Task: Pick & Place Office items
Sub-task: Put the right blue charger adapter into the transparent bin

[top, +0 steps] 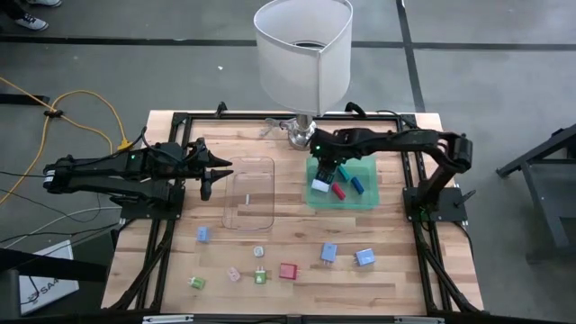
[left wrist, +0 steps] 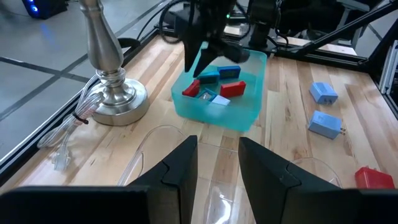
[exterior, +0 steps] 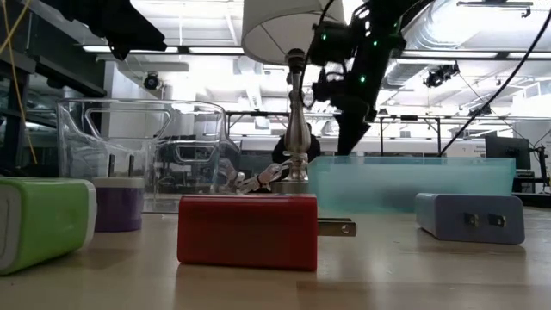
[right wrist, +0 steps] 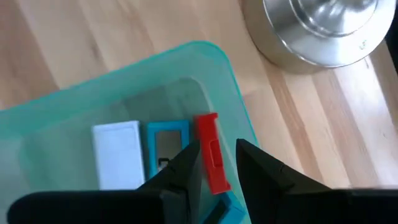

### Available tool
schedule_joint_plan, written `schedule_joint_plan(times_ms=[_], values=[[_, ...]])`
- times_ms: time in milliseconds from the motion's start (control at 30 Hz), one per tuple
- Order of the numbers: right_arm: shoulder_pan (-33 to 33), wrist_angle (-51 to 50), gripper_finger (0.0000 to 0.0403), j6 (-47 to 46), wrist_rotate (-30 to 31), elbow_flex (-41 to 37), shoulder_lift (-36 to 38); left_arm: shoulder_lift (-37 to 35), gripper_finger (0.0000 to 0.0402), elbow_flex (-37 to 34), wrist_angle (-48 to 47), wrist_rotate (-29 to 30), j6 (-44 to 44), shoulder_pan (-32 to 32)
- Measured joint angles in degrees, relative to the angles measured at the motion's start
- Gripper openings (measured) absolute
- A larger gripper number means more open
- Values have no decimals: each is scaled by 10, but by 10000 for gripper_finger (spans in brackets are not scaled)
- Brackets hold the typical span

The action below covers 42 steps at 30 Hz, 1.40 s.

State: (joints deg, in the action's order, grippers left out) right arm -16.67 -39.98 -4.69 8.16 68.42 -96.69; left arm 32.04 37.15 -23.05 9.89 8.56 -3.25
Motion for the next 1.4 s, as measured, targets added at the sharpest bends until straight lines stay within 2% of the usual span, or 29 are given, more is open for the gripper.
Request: schedule_joint_plan(times_ms=[300, 633, 833, 1167, 1400], values=[[19, 4, 87, 2, -27, 0, 61, 0, 110, 0, 0, 0, 0, 0], [40, 4, 87, -3, -28, 0, 65, 0, 110, 0, 0, 0, 0, 0], [43, 4, 87, -57, -32, 0, 65, 0, 110, 0, 0, 0, 0, 0], [48, 0, 87, -58, -39, 0, 66, 0, 110, 0, 0, 0, 0, 0], [62, -8, 87, -57, -17, 0, 99, 0, 110, 0, 0, 0, 0, 0]])
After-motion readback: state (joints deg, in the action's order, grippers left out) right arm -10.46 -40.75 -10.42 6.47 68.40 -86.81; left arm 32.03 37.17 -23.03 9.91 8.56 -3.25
